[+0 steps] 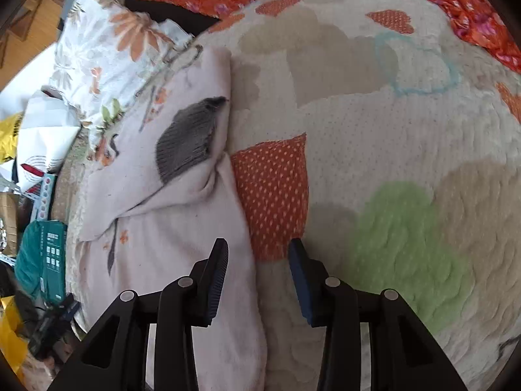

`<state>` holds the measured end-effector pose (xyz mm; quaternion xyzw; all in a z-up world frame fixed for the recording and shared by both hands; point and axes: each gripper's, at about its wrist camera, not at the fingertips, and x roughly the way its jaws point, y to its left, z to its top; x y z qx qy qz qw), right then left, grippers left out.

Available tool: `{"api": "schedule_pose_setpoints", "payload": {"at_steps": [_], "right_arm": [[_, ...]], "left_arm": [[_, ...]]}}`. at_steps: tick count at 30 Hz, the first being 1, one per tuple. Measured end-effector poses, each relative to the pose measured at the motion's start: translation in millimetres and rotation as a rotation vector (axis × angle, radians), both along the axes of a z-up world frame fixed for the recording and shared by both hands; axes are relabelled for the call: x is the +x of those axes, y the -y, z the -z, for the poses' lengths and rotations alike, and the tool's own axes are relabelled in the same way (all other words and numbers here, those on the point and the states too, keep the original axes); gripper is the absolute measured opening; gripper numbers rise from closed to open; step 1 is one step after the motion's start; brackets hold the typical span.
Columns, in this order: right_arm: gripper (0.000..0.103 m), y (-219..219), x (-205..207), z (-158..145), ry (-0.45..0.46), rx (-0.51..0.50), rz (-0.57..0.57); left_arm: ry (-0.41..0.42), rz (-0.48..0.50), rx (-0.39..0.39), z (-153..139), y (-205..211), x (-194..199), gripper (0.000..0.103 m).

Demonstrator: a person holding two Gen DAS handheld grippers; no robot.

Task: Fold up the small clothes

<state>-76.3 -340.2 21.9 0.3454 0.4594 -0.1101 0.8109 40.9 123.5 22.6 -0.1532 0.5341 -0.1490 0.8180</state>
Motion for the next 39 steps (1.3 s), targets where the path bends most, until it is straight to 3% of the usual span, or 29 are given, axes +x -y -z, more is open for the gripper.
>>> {"api": "schedule_pose_setpoints", "payload": {"at_steps": [1, 7, 9, 12, 17, 21, 25, 31, 34, 39], "right_arm": [[0.042, -3, -3, 0, 0.005, 0.022, -0.013], [0.043, -16, -36, 14, 0.09, 0.219, -0.013], [0.043, -22, -45, 21, 0.112, 0.288, -0.017], [0.043, -30, -60, 26, 0.151, 0.353, -0.002], [0.043, -50, -78, 40, 0.182, 0.49, -0.017], [0.043, -73, -87, 36, 0.172, 0.457, -0.056], [0.043, -93, -96, 38, 0.165, 0.454, -0.079], [0.043, -101, -107, 50, 0.164, 0.519, -0.069], [0.043, -98, -109, 52, 0.168, 0.543, -0.056], [0.043, -97, -108, 52, 0.165, 0.535, -0.06]], "left_arm": [[-0.027, -0.011, -0.032, 8, -4, 0, 0.072], [0.005, 0.06, -0.057, 10, 4, -17, 0.071], [-0.001, 0.089, -0.062, 12, 10, -23, 0.057], [-0.032, 0.157, -0.082, 16, 19, -34, 0.045], [-0.02, 0.182, -0.05, 17, 23, -57, 0.045], [-0.055, 0.202, -0.057, 24, 24, -79, 0.045], [-0.057, 0.215, -0.015, 27, 21, -101, 0.045], [-0.03, 0.088, 0.012, 25, -18, -109, 0.045], [-0.052, 0.054, -0.017, 29, -34, -110, 0.045], [-0.036, 0.132, 0.089, 35, -25, -118, 0.023]]}}
